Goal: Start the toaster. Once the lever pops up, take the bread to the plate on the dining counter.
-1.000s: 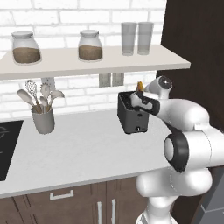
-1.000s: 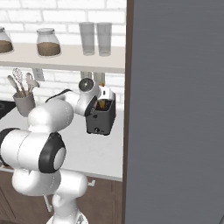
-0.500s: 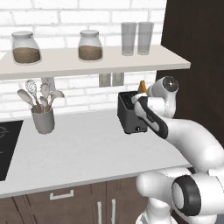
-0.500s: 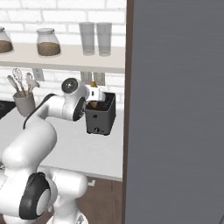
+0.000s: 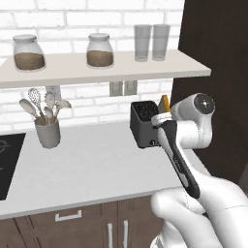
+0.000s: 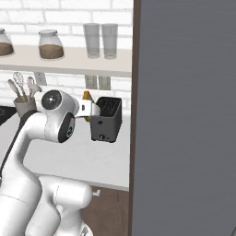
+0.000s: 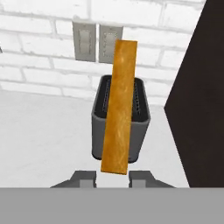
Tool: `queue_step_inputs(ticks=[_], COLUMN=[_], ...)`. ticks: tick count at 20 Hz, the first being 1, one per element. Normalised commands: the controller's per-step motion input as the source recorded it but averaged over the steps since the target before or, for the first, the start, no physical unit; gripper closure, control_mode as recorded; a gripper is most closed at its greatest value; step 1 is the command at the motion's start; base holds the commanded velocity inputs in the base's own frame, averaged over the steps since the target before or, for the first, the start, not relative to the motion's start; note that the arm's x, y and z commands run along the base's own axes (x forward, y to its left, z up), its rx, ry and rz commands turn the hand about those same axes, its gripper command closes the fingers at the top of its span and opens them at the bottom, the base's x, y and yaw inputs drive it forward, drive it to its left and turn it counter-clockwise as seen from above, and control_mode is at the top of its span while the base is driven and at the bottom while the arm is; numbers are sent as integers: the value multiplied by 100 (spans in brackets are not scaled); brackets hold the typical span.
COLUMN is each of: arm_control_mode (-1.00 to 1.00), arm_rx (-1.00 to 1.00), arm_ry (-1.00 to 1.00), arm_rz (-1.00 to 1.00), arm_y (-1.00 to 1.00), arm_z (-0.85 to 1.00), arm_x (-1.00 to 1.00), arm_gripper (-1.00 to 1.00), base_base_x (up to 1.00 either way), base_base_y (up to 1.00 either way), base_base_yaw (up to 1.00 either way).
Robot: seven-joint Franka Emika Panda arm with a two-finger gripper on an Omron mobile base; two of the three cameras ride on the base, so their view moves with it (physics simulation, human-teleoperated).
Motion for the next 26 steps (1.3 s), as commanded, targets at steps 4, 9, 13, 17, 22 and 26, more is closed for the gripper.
queue_step_inputs(ticks=[4, 9, 13, 17, 22, 26], arm_control_mode=[-100, -100, -100, 100, 100, 100], arm_rx=[0, 0, 0, 0, 0, 0], arm_ry=[-1, -1, 0, 0, 0, 0], arm_rz=[0, 0, 0, 0, 0, 0], arm_y=[0, 0, 0, 0, 0, 0], arm_z=[7, 14, 12, 0, 0, 0], arm_x=[-99, -95, -86, 0, 0, 0], arm_gripper=[100, 100, 100, 100, 100, 100], base_base_x=[0, 0, 0, -86, -93, -47], base_base_y=[0, 0, 0, 1, 23, 41], base_base_yaw=[0, 0, 0, 1, 26, 68])
